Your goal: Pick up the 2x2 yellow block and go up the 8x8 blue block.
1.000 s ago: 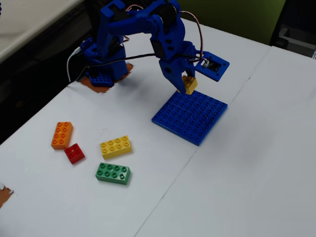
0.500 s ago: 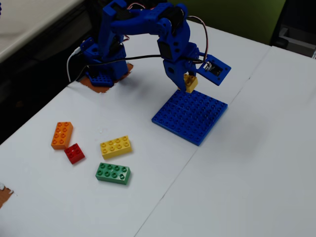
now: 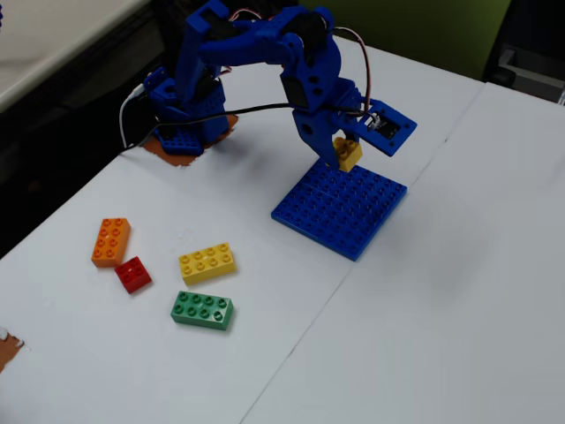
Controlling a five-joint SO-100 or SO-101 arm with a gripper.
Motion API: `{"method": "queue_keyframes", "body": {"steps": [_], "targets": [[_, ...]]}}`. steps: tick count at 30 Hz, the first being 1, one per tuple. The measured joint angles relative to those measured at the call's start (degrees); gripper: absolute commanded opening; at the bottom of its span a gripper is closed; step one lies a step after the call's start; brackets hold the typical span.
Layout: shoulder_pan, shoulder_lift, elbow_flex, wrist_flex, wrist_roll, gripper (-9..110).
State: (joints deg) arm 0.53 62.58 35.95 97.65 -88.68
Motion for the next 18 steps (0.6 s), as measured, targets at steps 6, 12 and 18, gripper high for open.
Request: {"method": "queue_keyframes", "body": {"steps": [6,12,18], "targets": [[0.3,0.0,0.0,-0.2,-0.4,0],[1.4,-0.5,0.0,-0.2,-0.9,0],[1.5,-0.6,0.0,-0.5,-0.9,0]]}}
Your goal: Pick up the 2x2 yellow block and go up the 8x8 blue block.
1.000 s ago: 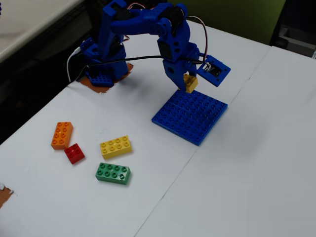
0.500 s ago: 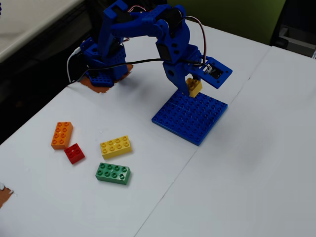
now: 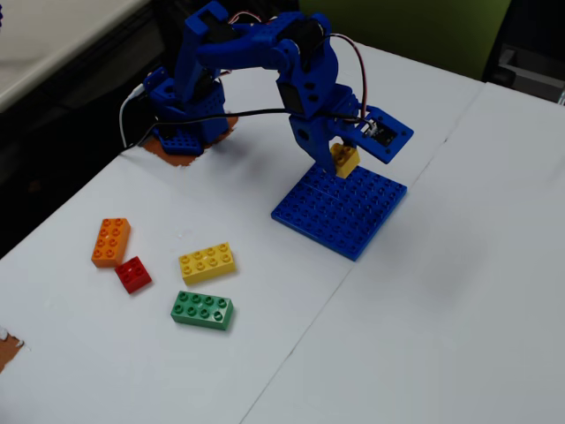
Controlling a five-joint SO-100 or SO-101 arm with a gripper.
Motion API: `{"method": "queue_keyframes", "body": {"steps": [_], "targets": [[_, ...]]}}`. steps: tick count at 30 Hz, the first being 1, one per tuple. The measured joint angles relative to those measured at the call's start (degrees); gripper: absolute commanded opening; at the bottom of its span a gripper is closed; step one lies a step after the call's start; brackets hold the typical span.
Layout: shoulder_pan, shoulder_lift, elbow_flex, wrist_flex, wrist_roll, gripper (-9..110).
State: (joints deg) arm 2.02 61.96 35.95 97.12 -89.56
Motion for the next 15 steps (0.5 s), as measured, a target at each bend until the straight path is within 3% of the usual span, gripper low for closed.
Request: {"method": "queue_keyframes", "body": {"steps": [15], "targets": [[0.0,-0.2,-0.1,0.0,-0.4,0]]}}
